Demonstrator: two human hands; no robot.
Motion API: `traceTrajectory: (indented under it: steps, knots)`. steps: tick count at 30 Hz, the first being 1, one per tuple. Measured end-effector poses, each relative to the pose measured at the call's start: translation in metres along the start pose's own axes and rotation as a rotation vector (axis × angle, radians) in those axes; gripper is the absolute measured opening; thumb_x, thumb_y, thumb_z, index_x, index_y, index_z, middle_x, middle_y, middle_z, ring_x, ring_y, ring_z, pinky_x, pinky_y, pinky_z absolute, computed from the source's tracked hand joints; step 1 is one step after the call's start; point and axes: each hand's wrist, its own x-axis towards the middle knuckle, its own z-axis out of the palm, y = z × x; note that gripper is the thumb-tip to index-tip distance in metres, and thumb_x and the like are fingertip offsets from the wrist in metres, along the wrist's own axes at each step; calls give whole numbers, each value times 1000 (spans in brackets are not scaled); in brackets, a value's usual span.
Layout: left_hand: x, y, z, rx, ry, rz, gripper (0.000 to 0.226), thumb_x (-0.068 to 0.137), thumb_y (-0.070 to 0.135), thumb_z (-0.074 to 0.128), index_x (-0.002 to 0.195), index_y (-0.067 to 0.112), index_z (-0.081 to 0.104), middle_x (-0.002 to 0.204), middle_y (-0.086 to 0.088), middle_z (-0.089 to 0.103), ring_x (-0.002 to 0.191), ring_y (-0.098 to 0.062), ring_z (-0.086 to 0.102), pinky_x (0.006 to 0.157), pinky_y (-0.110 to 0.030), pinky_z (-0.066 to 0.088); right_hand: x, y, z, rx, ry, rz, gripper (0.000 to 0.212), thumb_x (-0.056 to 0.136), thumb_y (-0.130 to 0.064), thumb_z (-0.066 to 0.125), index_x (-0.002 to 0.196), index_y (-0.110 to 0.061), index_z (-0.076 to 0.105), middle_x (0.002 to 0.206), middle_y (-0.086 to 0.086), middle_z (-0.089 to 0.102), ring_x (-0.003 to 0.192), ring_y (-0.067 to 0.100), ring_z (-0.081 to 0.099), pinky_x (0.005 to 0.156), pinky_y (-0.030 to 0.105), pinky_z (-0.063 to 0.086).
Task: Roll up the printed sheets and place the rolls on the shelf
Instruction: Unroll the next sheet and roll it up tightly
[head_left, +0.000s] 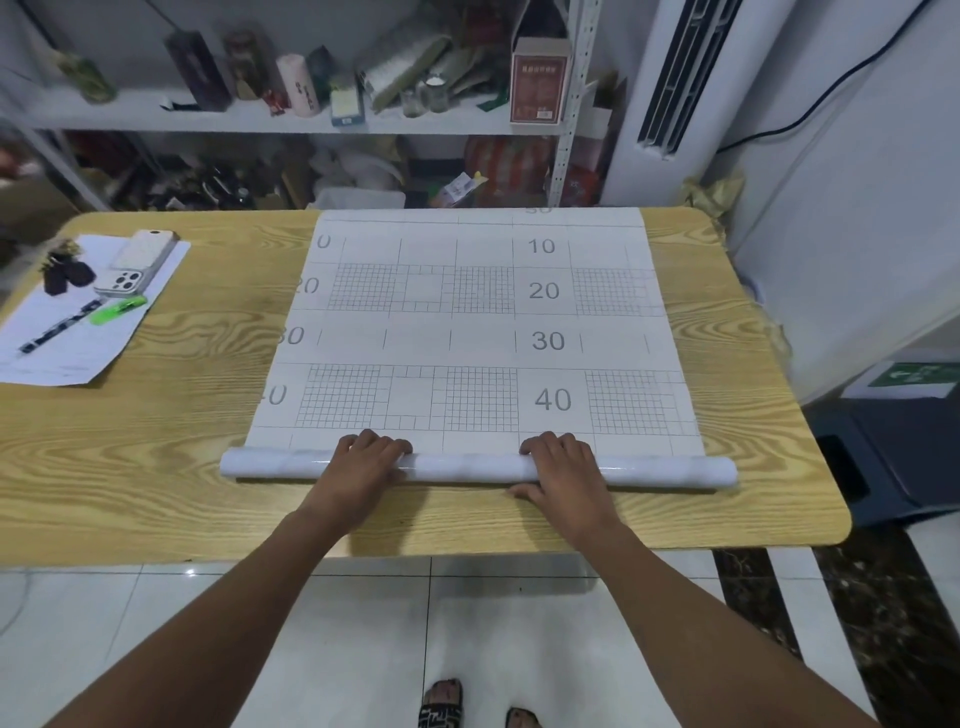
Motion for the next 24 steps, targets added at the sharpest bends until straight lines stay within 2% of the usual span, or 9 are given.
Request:
traceTrajectory:
  steps: [3,6,11,13,16,18,21,24]
  knots:
    - [-1,0,0,-3,-11,-1,29,80,8,65,107,14,59,92,-2,64,87,-27,54,77,-38,38,1,1,0,-3,14,-1,45,65,-47,79,94,-17,62,87,-1,59,74,22,55,69,35,48]
    - [-2,5,-3,-25,-23,-16,31,86,6,54,116,13,55,106,-5,60,95,-27,50,82,-36,33,2,1,1,8,18,5,44,66,-46,78,95,-17,63,90,0,58,74,22,55,69,35,49]
    - [-6,11,-5,-72,-42,-96,51,80,-4,57,127,13,46,132,-18,34,105,-31,47,90,-40,40,2,1,2,41,29,11,41,72,-42,75,99,-14,64,101,3,58,89,26,53,76,38,47]
    - [-6,12,-7,-103,-59,-98,51,82,4,60,130,14,43,131,-17,32,106,-30,47,91,-38,41,2,-1,1,41,26,14,39,75,-40,73,102,-13,64,105,3,58,93,28,52,80,38,45]
    - [-4,11,-10,-131,-96,-92,52,80,8,65,128,10,46,118,-17,42,96,-32,51,86,-41,45,2,-4,0,40,11,28,37,79,-39,69,105,-13,64,106,3,57,95,27,51,82,37,42]
    - [0,9,-12,-132,-94,-88,54,77,8,68,127,9,48,109,-16,48,89,-32,52,83,-42,45,2,-5,0,23,2,38,35,78,-39,70,103,-14,65,102,3,59,90,27,53,79,38,43]
    - [4,10,-11,-123,-101,-77,54,78,10,67,129,10,46,111,-13,49,93,-31,50,83,-36,38,3,-5,0,-9,-15,54,34,73,-39,75,95,-14,67,92,3,61,81,27,56,72,38,47]
    - [7,9,-9,-95,-103,-95,58,71,4,71,125,9,50,107,-13,53,91,-32,52,79,-37,38,6,-4,0,9,-11,55,32,82,-37,67,104,-14,65,100,5,60,90,29,54,81,39,43]
